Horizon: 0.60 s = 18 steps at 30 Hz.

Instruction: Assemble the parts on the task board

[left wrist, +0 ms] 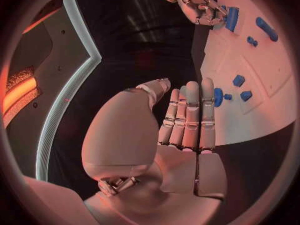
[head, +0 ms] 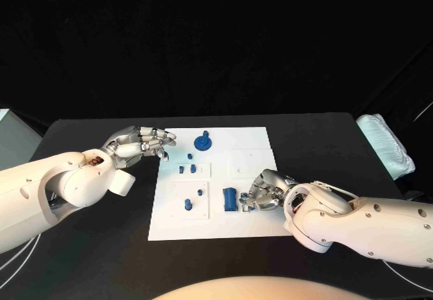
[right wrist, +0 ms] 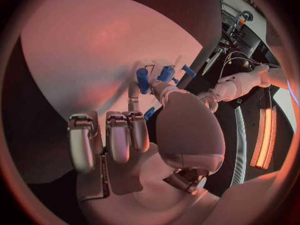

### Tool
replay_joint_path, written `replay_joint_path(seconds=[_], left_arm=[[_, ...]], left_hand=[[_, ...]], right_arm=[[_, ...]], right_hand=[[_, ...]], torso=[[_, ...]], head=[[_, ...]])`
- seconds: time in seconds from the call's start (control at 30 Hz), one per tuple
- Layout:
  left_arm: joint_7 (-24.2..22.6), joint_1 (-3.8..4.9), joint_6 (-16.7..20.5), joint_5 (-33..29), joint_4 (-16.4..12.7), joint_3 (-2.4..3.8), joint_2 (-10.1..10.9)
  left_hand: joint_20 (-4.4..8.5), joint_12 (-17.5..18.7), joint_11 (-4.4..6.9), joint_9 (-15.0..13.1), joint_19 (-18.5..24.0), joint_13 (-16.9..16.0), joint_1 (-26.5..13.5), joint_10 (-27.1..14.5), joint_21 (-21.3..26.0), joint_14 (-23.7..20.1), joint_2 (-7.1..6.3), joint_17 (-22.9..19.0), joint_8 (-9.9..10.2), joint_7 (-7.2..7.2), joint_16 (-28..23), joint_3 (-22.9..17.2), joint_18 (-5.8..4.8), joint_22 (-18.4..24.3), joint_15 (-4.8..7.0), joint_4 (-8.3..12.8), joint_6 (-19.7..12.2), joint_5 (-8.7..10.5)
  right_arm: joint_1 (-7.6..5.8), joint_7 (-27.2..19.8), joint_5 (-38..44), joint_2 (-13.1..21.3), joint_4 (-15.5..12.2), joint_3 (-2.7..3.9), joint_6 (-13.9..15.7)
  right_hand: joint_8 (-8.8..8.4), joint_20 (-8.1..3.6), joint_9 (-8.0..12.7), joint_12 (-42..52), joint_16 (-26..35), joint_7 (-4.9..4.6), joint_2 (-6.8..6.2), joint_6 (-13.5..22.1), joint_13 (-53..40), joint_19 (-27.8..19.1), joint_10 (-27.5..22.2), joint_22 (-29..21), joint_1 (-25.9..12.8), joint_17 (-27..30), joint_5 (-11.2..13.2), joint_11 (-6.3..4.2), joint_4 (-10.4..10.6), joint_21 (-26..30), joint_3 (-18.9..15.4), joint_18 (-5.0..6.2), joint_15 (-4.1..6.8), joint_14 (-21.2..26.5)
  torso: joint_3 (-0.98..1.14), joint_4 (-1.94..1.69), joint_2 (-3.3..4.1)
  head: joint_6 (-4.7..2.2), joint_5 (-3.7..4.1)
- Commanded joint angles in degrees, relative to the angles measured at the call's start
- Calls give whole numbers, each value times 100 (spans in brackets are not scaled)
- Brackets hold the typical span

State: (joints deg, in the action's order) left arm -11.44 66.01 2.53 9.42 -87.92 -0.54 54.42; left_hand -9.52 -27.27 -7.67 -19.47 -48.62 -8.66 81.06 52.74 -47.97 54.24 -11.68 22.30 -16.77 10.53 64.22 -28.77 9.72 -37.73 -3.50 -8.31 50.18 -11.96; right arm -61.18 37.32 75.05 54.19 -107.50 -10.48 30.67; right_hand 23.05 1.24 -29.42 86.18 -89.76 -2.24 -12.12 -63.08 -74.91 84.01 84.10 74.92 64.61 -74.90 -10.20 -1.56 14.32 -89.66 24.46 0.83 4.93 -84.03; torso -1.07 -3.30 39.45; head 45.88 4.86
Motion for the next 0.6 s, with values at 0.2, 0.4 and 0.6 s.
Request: replay_joint_path(seconds=[0.2,0.4,0.6], left_arm=[[-13,1,-88,4,-1,3,-1],[-5,1,-89,8,2,2,-2],[1,1,-88,12,7,2,-3]], left_hand=[[5,30,12,6,-31,6,-1,-17,30,19,56,8,-20,26,-17,-1,77,8,-27,-38,-18,-12],[5,30,12,6,-31,6,-1,-17,30,19,56,8,-20,26,-17,-1,77,8,-27,-38,-18,-12],[5,30,12,6,-31,6,-1,-17,30,19,56,8,-20,26,-17,-1,77,8,-27,-38,-18,-12]], right_arm=[[13,-50,61,-8,-25,-5,-84],[13,-61,78,14,-46,-5,-96],[13,-94,82,43,-79,-5,-119]], right_hand=[[70,-50,3,76,-24,13,232,-55,-1381,599,495,1508,-429,-1510,22,-41,232,-34,-58,-83,47,-597],[83,-50,3,100,-24,16,298,-61,-1392,599,503,1508,-547,-1510,1,-45,233,-34,-65,-83,49,-597],[107,-53,2,111,-24,26,225,-64,-1398,599,508,1508,-730,-1510,-81,-53,224,-34,-168,-83,55,-597]], torso=[[1,5,-1],[3,7,0],[3,4,-1]], head=[[0,-6],[0,-5],[3,-3]])
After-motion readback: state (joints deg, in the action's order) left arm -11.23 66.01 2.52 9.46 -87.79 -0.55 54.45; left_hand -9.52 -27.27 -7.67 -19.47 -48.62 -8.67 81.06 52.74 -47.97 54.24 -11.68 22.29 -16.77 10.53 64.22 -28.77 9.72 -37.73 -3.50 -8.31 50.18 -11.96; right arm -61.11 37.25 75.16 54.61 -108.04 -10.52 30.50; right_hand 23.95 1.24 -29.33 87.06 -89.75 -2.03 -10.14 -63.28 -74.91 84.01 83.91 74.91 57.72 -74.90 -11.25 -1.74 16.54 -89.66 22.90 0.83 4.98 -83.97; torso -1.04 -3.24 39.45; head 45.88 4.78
